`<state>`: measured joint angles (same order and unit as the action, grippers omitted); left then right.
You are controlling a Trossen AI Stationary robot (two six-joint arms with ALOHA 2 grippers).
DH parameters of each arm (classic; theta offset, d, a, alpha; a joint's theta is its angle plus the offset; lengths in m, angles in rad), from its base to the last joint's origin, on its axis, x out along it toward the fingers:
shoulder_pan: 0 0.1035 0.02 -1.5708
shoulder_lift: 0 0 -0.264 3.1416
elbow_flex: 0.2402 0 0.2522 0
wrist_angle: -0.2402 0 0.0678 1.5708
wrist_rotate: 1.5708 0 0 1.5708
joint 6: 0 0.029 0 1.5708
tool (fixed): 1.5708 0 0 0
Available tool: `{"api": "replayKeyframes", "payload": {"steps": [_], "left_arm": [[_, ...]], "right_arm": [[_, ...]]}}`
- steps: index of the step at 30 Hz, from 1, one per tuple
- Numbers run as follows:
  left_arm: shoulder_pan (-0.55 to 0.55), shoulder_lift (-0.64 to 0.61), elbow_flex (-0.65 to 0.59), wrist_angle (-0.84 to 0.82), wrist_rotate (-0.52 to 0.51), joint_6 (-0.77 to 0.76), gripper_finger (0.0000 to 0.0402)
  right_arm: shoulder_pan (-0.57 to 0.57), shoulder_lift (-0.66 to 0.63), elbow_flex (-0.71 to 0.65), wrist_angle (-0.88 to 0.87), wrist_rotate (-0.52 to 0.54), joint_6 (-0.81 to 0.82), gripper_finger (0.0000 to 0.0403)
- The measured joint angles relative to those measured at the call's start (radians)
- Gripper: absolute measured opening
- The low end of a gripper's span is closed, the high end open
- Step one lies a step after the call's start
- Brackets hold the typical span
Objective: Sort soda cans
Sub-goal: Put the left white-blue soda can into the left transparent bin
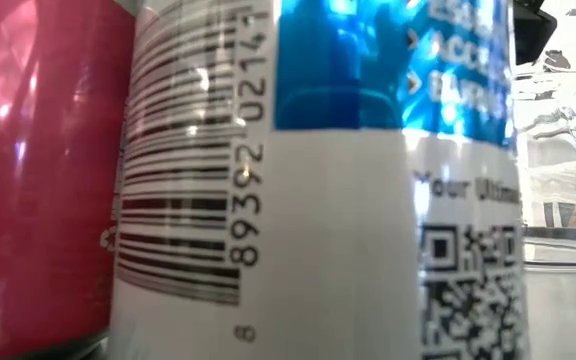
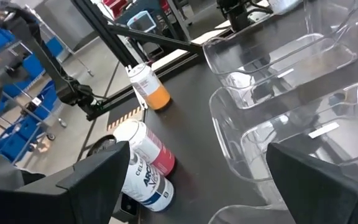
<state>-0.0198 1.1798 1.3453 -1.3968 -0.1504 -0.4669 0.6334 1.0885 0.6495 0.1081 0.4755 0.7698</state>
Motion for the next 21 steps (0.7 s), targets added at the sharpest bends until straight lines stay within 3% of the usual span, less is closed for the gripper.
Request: {"api": "replayKeyframes", "payload": {"steps": [11, 21], "left_arm": [[0.160, 0.217, 0.000, 0.043, 0.065, 0.398, 0.0278], [0.211, 0.340, 0.000, 0.119, 0.116, 0.527, 0.0279]], "right_arm": [[0.000, 0.000, 0.000, 0.000, 0.000, 0.081, 0.0370], [0.001, 0.000, 0.000, 0.000, 0.058, 0.094, 0.0370]]}}
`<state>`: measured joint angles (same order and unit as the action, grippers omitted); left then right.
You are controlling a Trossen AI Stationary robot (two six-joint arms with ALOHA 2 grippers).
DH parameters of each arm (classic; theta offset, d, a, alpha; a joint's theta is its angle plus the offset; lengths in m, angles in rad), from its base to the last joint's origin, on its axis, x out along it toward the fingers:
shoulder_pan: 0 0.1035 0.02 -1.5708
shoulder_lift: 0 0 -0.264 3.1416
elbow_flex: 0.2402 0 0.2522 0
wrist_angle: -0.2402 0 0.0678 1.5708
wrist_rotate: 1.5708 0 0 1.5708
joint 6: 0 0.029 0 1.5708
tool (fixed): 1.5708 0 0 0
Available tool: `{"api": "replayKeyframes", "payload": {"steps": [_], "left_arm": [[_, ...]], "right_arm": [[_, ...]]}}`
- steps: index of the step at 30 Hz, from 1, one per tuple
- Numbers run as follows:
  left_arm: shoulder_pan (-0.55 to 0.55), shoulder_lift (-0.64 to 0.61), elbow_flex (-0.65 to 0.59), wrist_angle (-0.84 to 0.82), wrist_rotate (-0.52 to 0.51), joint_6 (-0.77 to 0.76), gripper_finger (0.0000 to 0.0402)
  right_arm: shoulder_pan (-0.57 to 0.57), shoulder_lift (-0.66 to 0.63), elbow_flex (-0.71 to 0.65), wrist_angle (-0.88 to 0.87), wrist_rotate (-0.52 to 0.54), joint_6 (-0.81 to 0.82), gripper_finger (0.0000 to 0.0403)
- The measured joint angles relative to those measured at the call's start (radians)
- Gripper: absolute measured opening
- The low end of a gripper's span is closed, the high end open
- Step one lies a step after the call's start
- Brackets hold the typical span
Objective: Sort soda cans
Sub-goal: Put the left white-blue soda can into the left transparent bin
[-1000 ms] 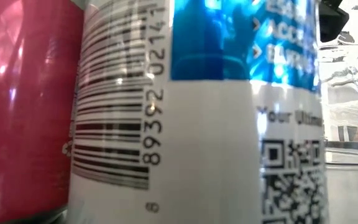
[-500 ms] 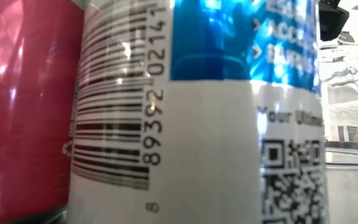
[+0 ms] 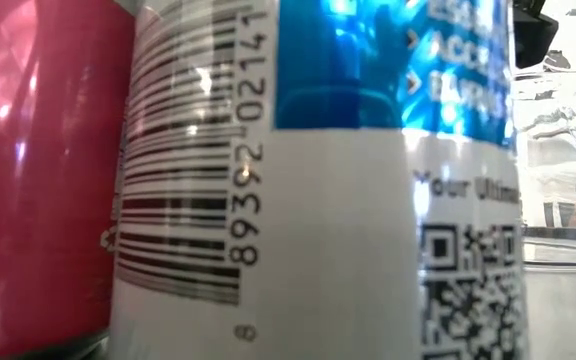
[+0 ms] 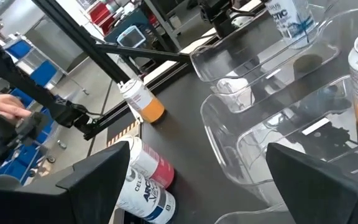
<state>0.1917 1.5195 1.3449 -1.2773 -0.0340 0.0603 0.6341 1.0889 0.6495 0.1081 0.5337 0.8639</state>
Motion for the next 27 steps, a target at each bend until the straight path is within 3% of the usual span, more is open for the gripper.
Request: {"api": "replayKeyframes", "payload": {"steps": [17, 27], "left_arm": [[-0.001, 0.065, 0.000, 0.107, 0.027, 0.031, 0.0279], [-0.001, 0.065, 0.000, 0.116, 0.026, 0.025, 0.0279]], "right_arm": [[0.001, 0.003, 0.000, -0.005, 0.021, 0.000, 0.0370], [0.001, 0.082, 0.000, -0.002, 0.020, 0.077, 0.0370]]}}
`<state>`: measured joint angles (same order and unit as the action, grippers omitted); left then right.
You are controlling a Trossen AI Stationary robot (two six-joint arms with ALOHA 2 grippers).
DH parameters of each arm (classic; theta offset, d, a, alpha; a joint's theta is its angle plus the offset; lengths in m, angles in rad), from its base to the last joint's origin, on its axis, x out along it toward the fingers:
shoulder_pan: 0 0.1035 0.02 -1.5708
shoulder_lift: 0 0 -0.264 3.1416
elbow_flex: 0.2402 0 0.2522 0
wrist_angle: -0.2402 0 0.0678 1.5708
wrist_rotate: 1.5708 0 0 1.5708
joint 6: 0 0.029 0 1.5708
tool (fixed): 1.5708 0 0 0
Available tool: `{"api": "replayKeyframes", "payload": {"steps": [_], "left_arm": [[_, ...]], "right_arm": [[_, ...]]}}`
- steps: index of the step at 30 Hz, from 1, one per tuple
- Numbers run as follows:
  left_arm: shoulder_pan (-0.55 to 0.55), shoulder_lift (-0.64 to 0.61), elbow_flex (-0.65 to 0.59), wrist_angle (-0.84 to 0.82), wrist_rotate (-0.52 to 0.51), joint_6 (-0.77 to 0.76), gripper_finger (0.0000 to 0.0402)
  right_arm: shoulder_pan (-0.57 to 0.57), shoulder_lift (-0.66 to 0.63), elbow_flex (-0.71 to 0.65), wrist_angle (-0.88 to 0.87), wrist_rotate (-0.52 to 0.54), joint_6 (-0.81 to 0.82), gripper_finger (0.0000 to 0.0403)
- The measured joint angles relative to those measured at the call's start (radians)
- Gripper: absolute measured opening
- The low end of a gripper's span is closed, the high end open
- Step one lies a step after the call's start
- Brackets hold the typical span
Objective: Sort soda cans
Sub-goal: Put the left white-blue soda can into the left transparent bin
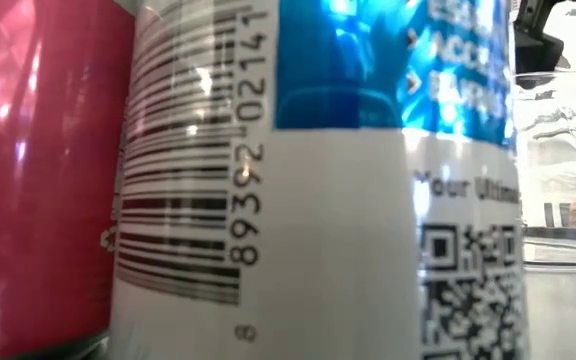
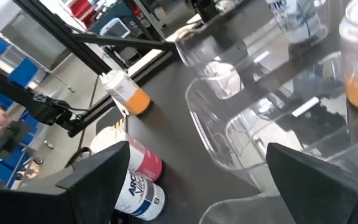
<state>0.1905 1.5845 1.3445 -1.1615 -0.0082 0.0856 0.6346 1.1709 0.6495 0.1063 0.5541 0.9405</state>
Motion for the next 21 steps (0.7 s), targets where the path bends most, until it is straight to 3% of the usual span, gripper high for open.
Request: {"api": "replayKeyframes", "payload": {"steps": [4, 11, 21], "left_arm": [[0.000, 0.000, 0.000, -0.003, 0.000, 0.000, 0.0280], [0.000, 0.000, 0.000, -0.036, -0.020, 0.010, 0.0280], [0.001, 0.000, 0.000, -0.033, -0.013, 0.026, 0.0281]], "right_arm": [[0.001, 0.036, 0.000, 0.029, -0.003, 0.024, 0.0370], [0.002, 0.043, 0.000, 0.180, -0.007, -0.117, 0.0370], [0.002, 0.043, 0.000, 0.189, -0.010, -0.118, 0.0370]]}}
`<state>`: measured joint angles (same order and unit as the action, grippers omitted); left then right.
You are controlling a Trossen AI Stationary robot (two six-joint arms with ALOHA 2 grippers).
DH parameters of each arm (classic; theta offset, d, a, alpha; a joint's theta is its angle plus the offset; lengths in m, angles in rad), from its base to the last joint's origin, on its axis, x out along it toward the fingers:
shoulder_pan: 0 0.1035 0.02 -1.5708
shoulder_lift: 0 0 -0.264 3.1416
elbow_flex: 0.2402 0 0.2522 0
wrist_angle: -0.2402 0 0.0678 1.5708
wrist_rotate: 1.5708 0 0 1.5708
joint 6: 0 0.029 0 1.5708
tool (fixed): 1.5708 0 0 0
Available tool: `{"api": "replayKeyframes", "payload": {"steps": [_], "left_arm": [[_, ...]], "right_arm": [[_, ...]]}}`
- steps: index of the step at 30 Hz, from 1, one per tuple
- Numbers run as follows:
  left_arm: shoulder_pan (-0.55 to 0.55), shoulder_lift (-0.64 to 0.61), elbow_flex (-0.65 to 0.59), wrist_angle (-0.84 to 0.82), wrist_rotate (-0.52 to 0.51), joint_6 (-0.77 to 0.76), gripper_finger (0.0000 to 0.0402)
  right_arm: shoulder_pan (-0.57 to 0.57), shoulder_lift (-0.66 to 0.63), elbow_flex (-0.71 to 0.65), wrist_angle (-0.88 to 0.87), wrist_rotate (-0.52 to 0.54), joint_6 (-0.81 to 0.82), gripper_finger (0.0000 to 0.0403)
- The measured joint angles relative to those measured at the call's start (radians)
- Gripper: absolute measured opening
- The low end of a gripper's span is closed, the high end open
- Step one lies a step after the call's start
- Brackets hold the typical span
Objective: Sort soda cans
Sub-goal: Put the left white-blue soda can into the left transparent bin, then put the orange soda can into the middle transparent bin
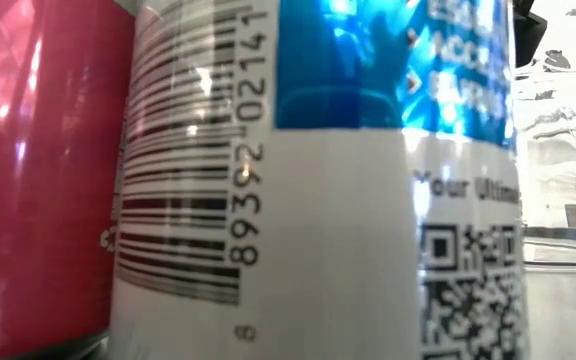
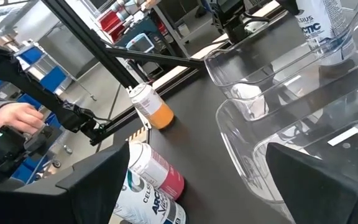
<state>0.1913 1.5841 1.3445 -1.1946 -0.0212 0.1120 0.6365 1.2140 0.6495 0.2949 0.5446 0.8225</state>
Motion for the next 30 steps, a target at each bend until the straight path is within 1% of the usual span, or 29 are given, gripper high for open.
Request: {"api": "replayKeyframes", "payload": {"steps": [7, 10, 16, 24, 30], "left_arm": [[0.000, -0.002, 0.000, 0.001, 0.002, 0.000, 0.0319], [0.000, -0.002, 0.000, 0.001, -0.001, 0.001, 0.0329], [0.000, -0.002, 0.000, -0.008, -0.013, 0.001, 0.0331], [0.000, -0.004, 0.000, -0.120, -0.015, 0.000, 0.0332], [0.001, -0.029, 0.000, -0.123, -0.024, -0.021, 0.0332]], "right_arm": [[0.000, 0.000, 0.000, 0.000, 0.000, 0.003, 0.0370], [0.000, 0.000, 0.000, 0.005, 0.000, 0.003, 0.0370], [0.000, 0.000, 0.000, 0.015, 0.000, 0.003, 0.0370], [0.000, 0.000, 0.000, 0.016, 0.000, 0.001, 0.0370], [0.000, 0.000, 0.000, 0.016, -0.003, 0.001, 0.0370]]}}
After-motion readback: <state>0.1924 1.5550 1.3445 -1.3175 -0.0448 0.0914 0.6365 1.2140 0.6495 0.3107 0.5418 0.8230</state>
